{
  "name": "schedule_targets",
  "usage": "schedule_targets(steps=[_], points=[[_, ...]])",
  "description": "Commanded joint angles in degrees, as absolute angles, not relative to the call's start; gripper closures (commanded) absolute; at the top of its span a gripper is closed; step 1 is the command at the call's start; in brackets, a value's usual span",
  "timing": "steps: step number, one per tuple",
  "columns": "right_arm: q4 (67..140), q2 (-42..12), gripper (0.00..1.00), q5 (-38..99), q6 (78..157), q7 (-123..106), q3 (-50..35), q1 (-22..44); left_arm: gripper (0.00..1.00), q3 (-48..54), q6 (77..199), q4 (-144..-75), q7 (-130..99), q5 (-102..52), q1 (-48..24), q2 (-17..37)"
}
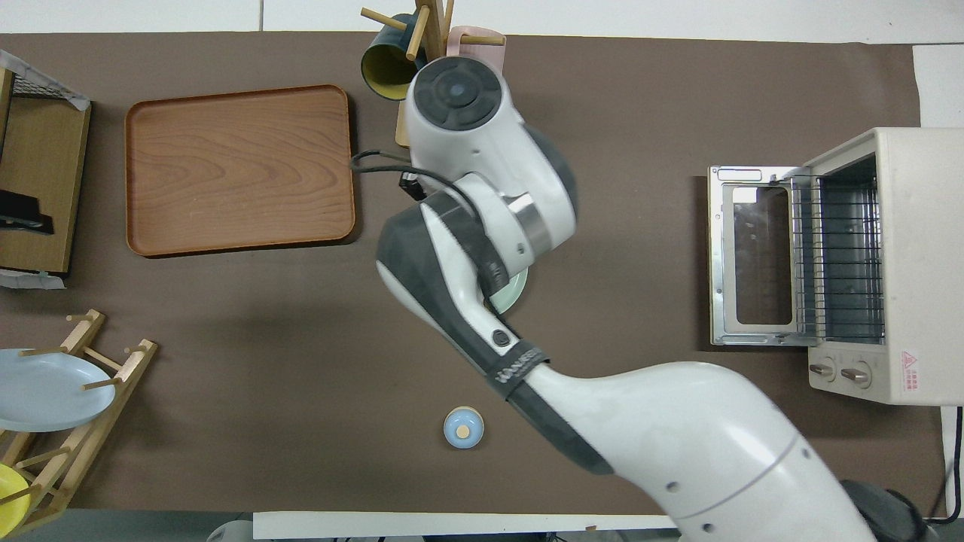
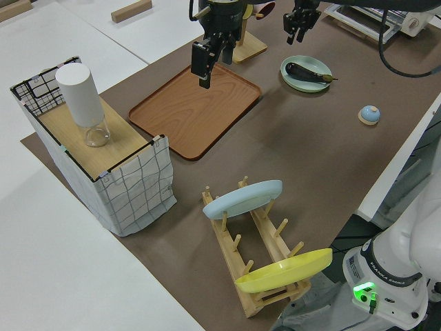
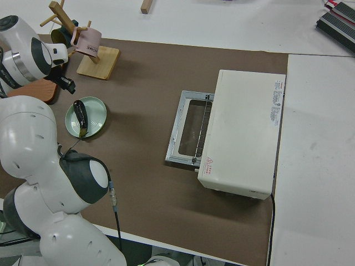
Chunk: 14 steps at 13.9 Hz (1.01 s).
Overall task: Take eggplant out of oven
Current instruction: 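Carry the plate with eggplant and set it on the table center, then grasp the eggplant with the left gripper while the right gripper returns to oven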
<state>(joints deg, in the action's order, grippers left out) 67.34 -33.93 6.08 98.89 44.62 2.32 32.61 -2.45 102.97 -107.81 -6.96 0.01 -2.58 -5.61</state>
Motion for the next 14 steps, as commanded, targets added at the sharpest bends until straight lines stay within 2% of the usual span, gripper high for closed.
schedule_targets(steps=[1,3,4,5,6,9,11,14], points=[[83.16,-22.98,0.59,5.89,97.73,31.96,1.58,24.46,0.0,-2.11,115.35,-116.88,-22.26,0.26,-11.4,-5.9],[97.31,-17.95,0.83,4.93,104.19,24.73,1.5,19.36,0.0,-2.11,122.05,-117.25,-32.56,0.26,-19.04,-0.64],[104.34,-15.58,0.92,4.14,109.63,22.17,1.49,18.12,0.0,-2.11,125.47,-117.16,-37.39,0.26,-23.34,1.91],[109.9,-14.08,0.97,1.52,114.82,21.02,1.58,18.19,0.0,-2.11,129.42,-117.16,-41.88,0.26,-27.9,4.37],[113.69,-12.84,1.0,-3.12,117.83,20.57,1.58,17.41,0.0,-2.11,133.12,-116.9,-46.71,0.26,-32.13,7.18],[117.93,-13.01,1.0,-9.56,121.35,18.11,1.49,13.99,0.0,-2.11,140.34,-116.28,-52.98,0.18,-41.37,13.6],[120.4,-12.75,1.0,-10.54,124.8,17.4,1.58,12.31,0.0,-2.2,141.85,-112.87,-56.33,0.18,-43.85,18.7],[121.11,-12.75,1.0,-16.33,124.72,16.52,1.5,10.81,0.01,-2.11,143.35,-110.66,-56.95,-0.17,-44.73,21.61]])
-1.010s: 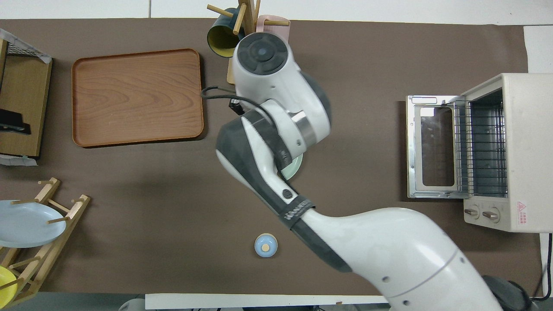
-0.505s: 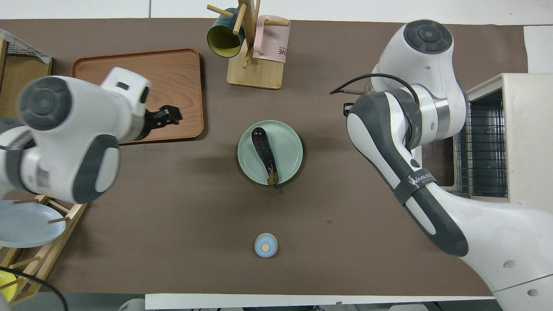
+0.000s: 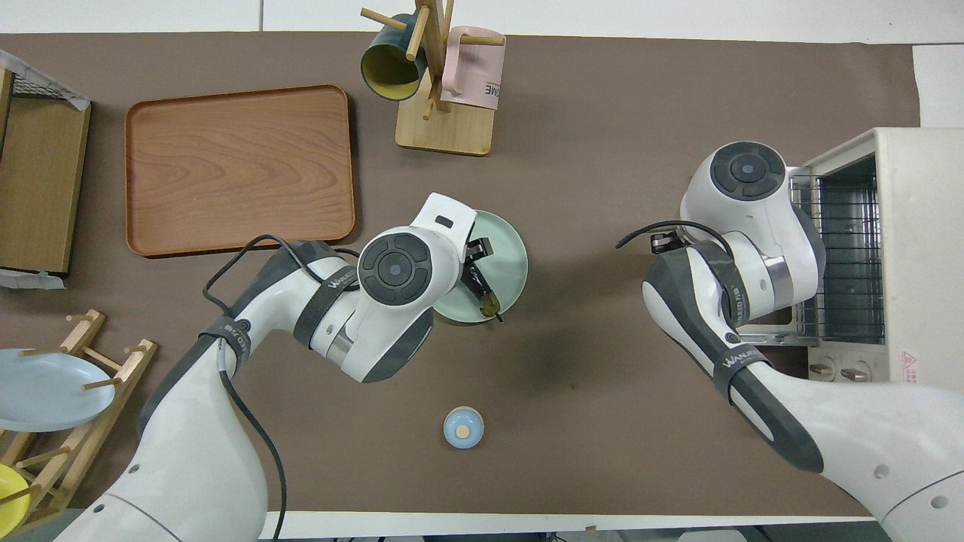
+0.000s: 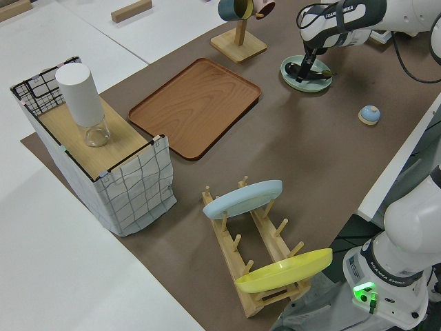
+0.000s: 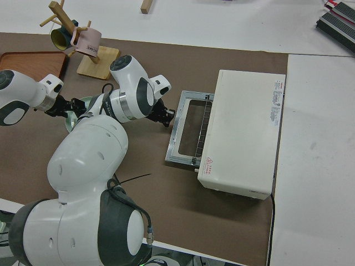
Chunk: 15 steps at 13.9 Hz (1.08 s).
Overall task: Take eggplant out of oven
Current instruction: 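Grasp the eggplant with the left gripper while the right gripper returns to oven, then carry the eggplant to the tray while the right gripper closes the oven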
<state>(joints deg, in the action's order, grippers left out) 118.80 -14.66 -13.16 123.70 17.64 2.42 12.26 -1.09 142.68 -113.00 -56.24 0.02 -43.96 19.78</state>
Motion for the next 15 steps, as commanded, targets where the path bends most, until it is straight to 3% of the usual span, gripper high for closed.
schedule_targets(steps=[1,2,3,4,6,8,9,10,11,13,15], points=[[121.37,-12.66,1.0,-16.96,124.72,16.52,1.58,10.81,0.26,-2.2,143.52,-110.48,-58.08,-0.18,-45.08,22.06],[121.03,-12.66,1.0,-17.83,123.93,16.44,1.58,11.07,0.59,-2.2,143.53,-110.57,-58.27,-0.18,-45.09,22.32],[118.94,-13.0,1.0,-20.02,122.01,15.83,1.58,11.25,0.84,-2.2,142.74,-110.57,-58.18,-0.18,-45.09,22.41],[115.0,-13.36,1.0,-21.78,117.64,14.86,1.5,10.73,0.98,-2.37,141.52,-110.48,-58.27,-0.18,-45.09,22.33],[109.1,-11.7,1.0,-21.27,110.16,5.94,1.58,8.89,1.0,-2.72,134.87,-106.46,-58.36,-0.18,-44.39,21.98],[109.94,-5.82,0.96,-20.13,108.28,-2.24,1.49,3.98,1.0,-3.25,126.77,-104.94,-57.31,0.17,-40.02,17.08],[109.95,-4.41,0.87,-18.91,106.8,-4.81,1.49,2.56,1.0,-4.04,123.69,-104.77,-52.17,0.78,-34.77,14.79],[109.34,-3.09,0.5,-15.5,105.48,-4.92,1.49,1.16,0.98,-3.96,122.62,-103.81,-42.81,1.84,-29.15,15.11],[109.16,-0.12,0.01,-9.73,105.12,-5.18,1.58,0.27,0.98,-3.96,124.09,-103.8,-33.41,1.93,-24.74,15.38],[106.98,4.99,0.0,-2.83,102.42,-5.27,1.84,-0.78,0.99,-3.87,129.26,-103.36,-14.5,1.76,-16.12,18.35],[96.21,4.14,0.0,-0.02,89.81,-5.19,2.46,-2.02,1.0,-4.04,133.31,-99.78,-10.82,1.93,-13.9,24.84]])
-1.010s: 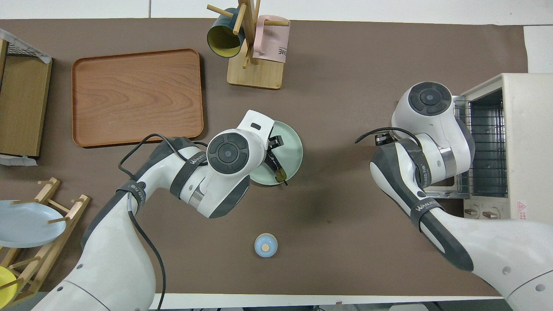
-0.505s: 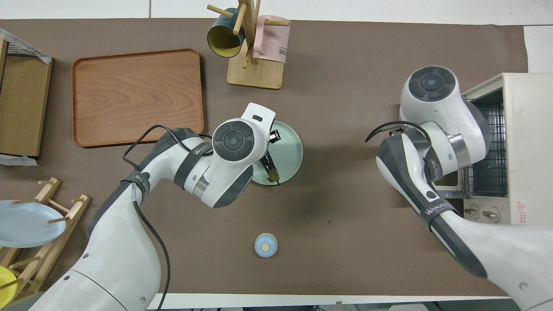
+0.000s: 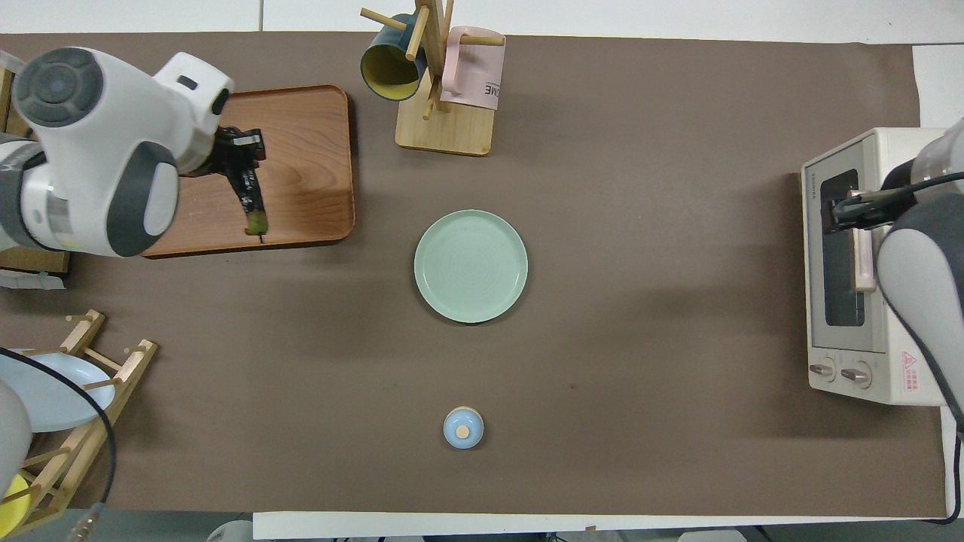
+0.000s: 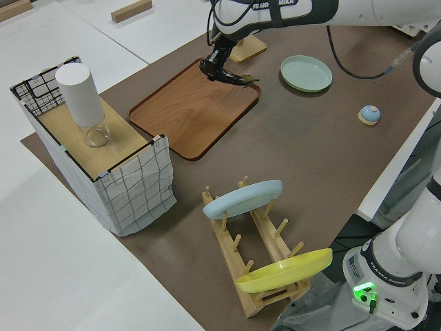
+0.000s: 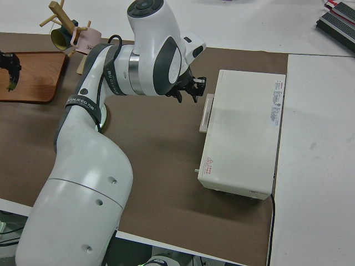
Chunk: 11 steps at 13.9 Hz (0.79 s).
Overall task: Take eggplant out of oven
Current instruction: 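Carry the eggplant to the tray while the right gripper closes the oven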
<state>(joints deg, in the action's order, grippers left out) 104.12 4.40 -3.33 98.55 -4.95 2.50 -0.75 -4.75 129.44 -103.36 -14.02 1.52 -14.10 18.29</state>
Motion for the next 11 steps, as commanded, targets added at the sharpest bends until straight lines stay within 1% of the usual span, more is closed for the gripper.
schedule_targets(steps=[1,2,3,4,5,6,9,11], points=[[93.28,3.96,0.0,0.35,85.39,-5.1,2.63,-2.02,1.0,-4.04,134.29,-99.23,-10.64,1.93,-13.45,25.92],[92.3,3.87,0.0,-0.08,84.47,-4.92,2.64,-2.02,0.98,-4.04,133.95,-99.32,-9.85,2.11,-13.1,26.01],[91.76,3.78,0.0,-0.09,84.29,-5.1,2.81,-2.28,0.72,-4.04,134.21,-99.32,-9.32,2.11,-13.01,26.1],[92.37,3.87,0.0,0.17,84.37,-5.1,3.33,-3.07,0.03,-4.04,133.16,-99.66,-9.66,2.11,-13.36,25.49],[93.59,4.3,0.0,0.09,84.37,-5.36,3.43,-3.25,0.0,-4.04,129.76,-100.02,-9.67,2.11,-12.92,22.7],[95.34,4.57,0.0,0.09,84.98,-5.71,3.69,-3.69,0.0,-4.04,123.64,-99.93,-9.67,2.11,-11.96,19.2],[94.57,4.48,0.0,-0.53,84.82,-5.8,2.99,-3.34,0.0,-4.13,106.84,-99.15,-9.58,1.76,-9.76,6.02],[94.57,4.66,0.0,-0.7,84.73,-5.8,2.99,-3.08,0.0,-4.22,94.72,-96.69,-8.45,1.58,-7.48,-1.2]])
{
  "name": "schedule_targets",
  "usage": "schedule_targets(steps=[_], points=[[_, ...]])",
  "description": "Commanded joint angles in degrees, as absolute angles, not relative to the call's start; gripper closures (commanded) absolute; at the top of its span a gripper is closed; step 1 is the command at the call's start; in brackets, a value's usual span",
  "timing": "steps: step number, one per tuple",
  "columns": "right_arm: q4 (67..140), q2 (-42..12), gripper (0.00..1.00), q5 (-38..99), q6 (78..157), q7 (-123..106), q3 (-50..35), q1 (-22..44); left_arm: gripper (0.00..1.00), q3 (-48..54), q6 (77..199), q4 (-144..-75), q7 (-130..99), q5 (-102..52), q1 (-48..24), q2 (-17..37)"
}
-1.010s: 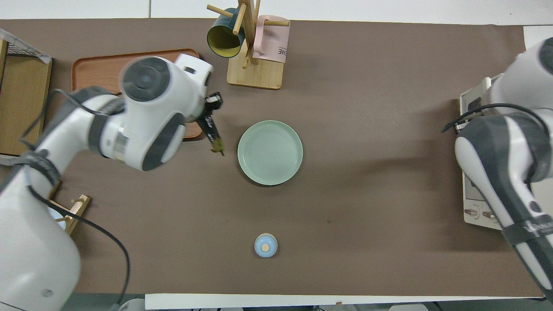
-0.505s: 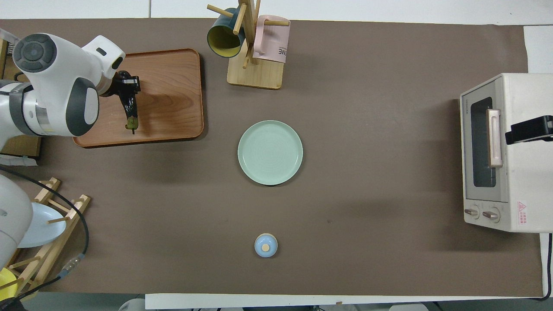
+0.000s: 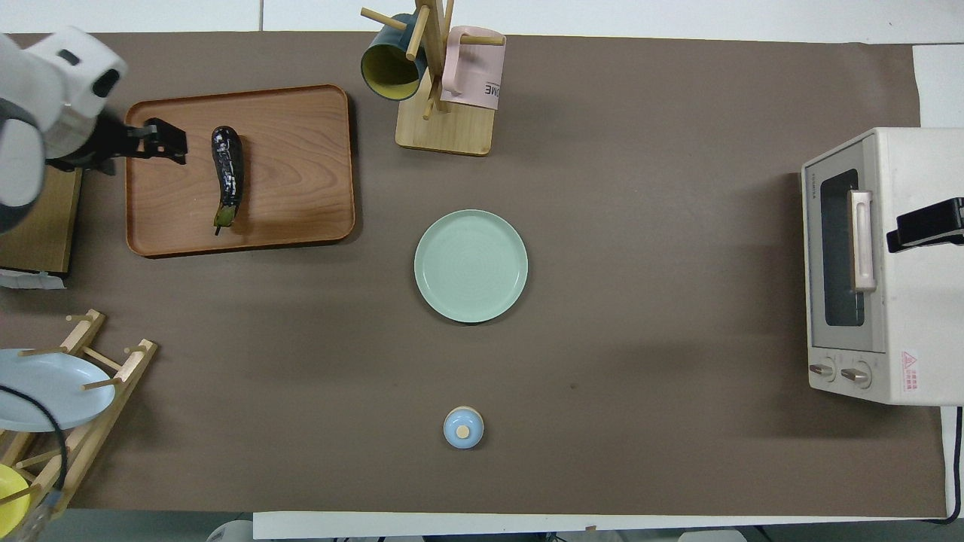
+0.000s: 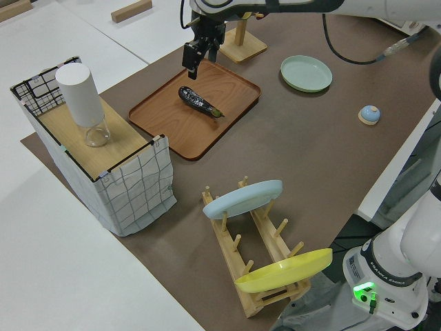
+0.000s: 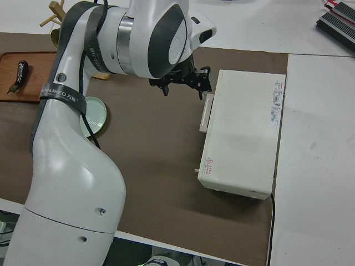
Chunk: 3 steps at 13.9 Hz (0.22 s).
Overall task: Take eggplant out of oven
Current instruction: 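Release the eggplant on the wooden tray and withdraw the left gripper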
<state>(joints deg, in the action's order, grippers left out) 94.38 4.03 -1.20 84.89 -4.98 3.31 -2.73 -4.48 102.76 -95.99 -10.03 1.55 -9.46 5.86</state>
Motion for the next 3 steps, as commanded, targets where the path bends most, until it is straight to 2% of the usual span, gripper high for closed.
schedule_targets(steps=[1,3], points=[[94.57,4.66,0.0,-0.79,84.73,-5.71,2.9,-2.9,0.0,-4.31,89.61,-93.81,-5.22,1.5,-6.6,-2.8],[94.66,4.75,0.0,-0.79,84.64,-5.71,2.9,-2.9,0.0,-4.31,84.91,-90.19,-2.2,1.41,-6.59,-3.16]])
